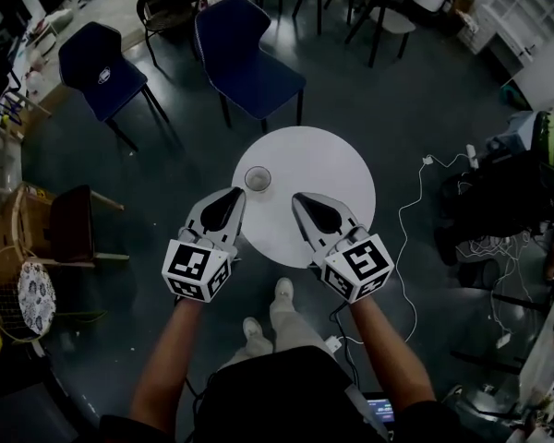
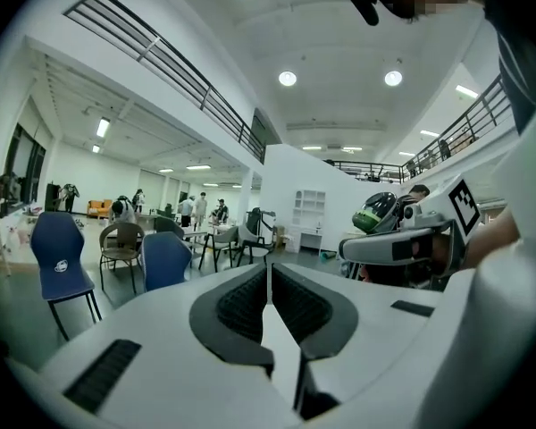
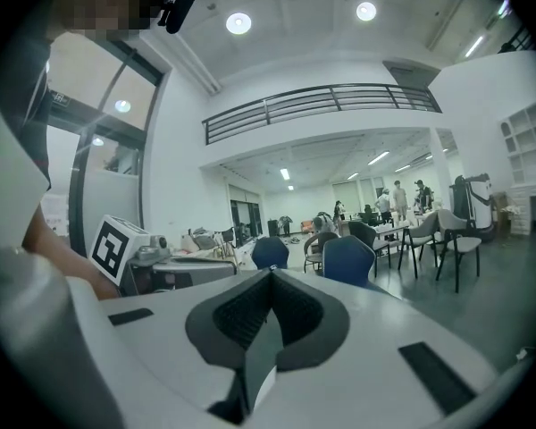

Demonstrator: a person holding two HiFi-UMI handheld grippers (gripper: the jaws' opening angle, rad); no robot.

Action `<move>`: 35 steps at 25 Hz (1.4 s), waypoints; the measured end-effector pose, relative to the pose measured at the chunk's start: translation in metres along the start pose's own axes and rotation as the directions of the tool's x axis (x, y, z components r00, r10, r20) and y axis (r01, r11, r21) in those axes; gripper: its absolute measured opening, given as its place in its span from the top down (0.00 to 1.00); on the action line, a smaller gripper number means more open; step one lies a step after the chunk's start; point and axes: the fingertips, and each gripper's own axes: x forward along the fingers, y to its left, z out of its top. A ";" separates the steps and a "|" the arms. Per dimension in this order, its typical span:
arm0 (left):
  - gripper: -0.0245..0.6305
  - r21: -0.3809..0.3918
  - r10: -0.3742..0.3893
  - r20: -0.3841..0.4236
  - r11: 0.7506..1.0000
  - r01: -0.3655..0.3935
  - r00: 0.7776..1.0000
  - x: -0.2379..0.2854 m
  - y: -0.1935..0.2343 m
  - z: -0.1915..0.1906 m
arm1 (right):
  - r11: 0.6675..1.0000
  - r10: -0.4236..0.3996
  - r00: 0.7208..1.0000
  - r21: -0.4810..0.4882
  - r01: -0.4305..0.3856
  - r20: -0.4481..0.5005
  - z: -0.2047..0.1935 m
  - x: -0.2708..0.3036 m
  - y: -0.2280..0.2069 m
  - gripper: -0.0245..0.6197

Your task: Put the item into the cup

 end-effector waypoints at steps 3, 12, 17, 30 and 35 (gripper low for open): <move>0.92 0.005 0.001 0.052 1.000 -0.001 0.999 -0.032 -0.009 0.024 | 1.000 -0.004 1.000 -0.018 0.004 0.022 0.014 -0.013 0.024 0.95; 0.92 0.051 -0.007 0.118 0.999 0.001 0.993 -0.135 -0.026 0.062 | 0.997 -0.011 0.998 -0.081 0.016 0.063 0.047 -0.035 0.112 0.95; 0.92 0.049 0.002 0.128 0.999 -0.008 0.992 -0.186 -0.033 0.060 | 0.993 -0.004 0.996 -0.116 0.014 0.087 0.058 -0.056 0.164 0.95; 0.93 0.091 -0.022 0.160 0.996 0.007 0.987 -0.270 -0.053 0.076 | 0.989 -0.015 0.994 -0.145 0.030 0.109 0.068 -0.085 0.245 0.95; 0.93 0.103 -0.037 0.167 0.994 0.019 0.985 -0.276 -0.061 0.083 | 0.987 -0.012 0.993 -0.157 0.031 0.122 0.078 -0.091 0.253 0.95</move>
